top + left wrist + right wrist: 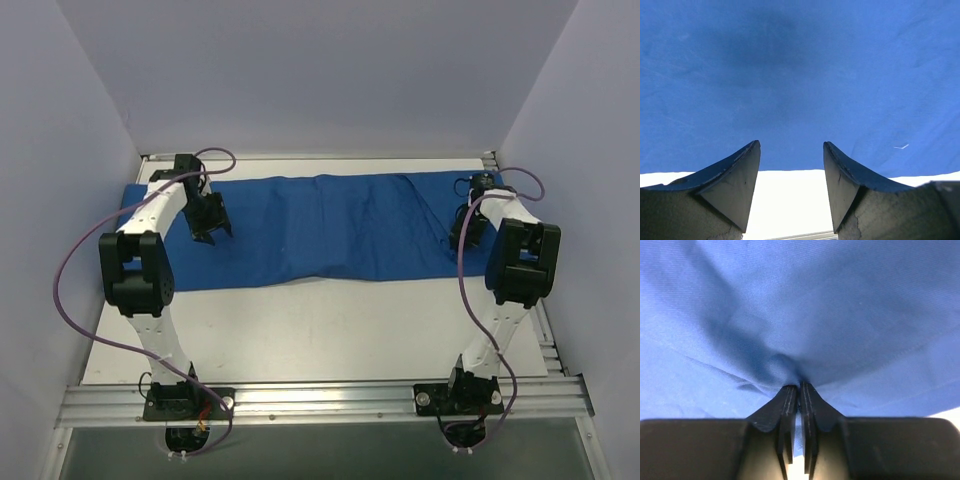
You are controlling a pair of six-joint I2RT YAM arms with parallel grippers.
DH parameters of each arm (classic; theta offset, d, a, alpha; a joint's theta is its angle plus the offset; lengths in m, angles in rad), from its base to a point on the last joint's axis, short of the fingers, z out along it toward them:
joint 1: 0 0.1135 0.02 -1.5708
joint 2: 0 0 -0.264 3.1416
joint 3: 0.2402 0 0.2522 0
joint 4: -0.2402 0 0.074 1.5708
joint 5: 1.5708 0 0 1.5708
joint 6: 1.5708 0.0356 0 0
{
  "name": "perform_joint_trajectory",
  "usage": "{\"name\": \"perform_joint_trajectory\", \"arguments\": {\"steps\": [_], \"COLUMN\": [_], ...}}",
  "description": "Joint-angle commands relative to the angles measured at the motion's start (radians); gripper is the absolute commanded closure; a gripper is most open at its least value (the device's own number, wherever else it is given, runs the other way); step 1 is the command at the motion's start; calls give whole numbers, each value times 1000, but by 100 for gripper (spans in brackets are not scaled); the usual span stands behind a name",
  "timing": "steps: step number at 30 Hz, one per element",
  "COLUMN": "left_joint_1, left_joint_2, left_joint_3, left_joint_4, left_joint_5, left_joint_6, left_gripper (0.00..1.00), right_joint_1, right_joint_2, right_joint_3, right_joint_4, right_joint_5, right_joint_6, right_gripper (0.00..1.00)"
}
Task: Open and lay out the surgical kit
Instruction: Open the surgical kit at the center of the board.
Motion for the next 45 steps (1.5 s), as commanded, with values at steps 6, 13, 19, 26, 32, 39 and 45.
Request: {"name": "perform_joint_trajectory", "arguments": {"steps": [6,13,19,26,32,39,45], "left_joint_1": [102,174,196,200,185,159,153], "left_joint_2": [23,219,417,594,685,714,728], "left_joint_3": [180,405,695,945,993,956,941], "left_joint_4": [-7,61,142,352,481,457,402], "left_joint_5": [-1,-25,-146,-240,-196,-235,-314], "left_joint_6": [-67,-211,-184,-20,226,285,266], "left_gripper": [35,27,18,25,34,31,32], "right_joint_1": [64,143,208,212,208,147,125], "right_joint_2": [14,72,-12,-104,-161,-170,-150], "right_joint_3": [324,547,434,297,181,170,161], "right_joint_4": [-280,-378,-303,-230,-188,-193,-182], "right_joint_5": [128,130,41,-13,-13,-23,-53], "right_joint_6": [-2,-13,-37,-45,-48,-62,-60], "right_gripper": [100,100,100,100,100,100,100]}}
